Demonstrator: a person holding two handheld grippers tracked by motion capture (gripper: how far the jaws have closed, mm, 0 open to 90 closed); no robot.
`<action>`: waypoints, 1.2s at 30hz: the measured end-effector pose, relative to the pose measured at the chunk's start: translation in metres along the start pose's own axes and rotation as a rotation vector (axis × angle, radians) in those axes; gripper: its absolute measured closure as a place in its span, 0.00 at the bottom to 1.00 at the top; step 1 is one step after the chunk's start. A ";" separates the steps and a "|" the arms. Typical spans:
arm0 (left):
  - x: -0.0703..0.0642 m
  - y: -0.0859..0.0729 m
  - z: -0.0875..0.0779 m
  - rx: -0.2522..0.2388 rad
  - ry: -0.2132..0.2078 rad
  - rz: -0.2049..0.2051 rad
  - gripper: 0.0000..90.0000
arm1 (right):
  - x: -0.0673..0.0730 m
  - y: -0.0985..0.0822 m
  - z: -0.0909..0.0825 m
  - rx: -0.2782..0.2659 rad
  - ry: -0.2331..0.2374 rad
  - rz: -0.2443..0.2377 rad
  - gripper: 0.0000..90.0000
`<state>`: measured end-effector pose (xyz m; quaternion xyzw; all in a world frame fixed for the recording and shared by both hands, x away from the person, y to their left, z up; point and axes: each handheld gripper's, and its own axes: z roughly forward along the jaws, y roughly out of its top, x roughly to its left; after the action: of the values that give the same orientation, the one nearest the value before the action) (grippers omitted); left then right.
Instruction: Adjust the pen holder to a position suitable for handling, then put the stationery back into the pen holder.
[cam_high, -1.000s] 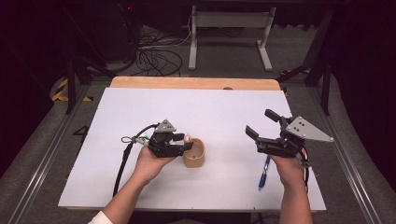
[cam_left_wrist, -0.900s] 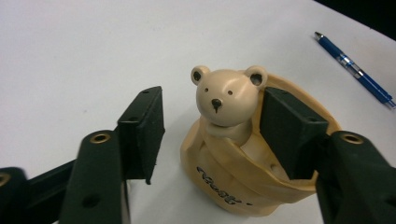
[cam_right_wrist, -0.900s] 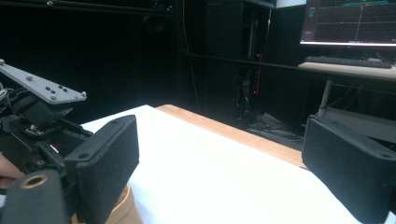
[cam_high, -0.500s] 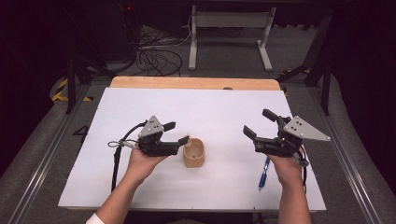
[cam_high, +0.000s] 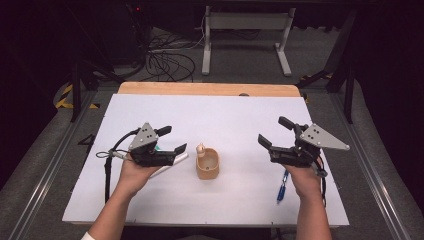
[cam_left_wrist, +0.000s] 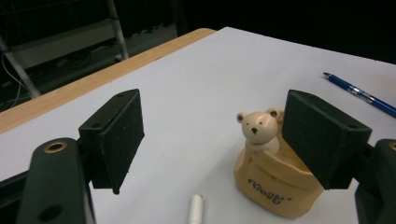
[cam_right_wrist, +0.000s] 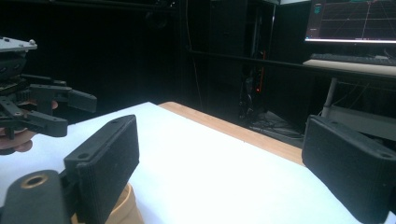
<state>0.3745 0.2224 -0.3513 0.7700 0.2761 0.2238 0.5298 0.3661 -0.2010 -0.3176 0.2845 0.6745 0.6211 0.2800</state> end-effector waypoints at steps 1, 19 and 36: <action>0.001 0.000 -0.003 -0.003 0.009 0.011 0.22 | 0.000 0.000 0.000 0.001 0.001 -0.002 0.13; 0.008 0.000 -0.008 0.097 0.067 0.057 0.27 | 0.005 0.000 0.001 -0.004 -0.004 -0.027 0.15; 0.009 -0.011 0.012 0.231 0.017 0.072 0.40 | 0.005 0.000 0.002 0.000 0.006 -0.017 0.15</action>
<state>0.3871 0.2231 -0.3647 0.8334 0.2766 0.2162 0.4267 0.3643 -0.1959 -0.3178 0.2770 0.6778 0.6193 0.2834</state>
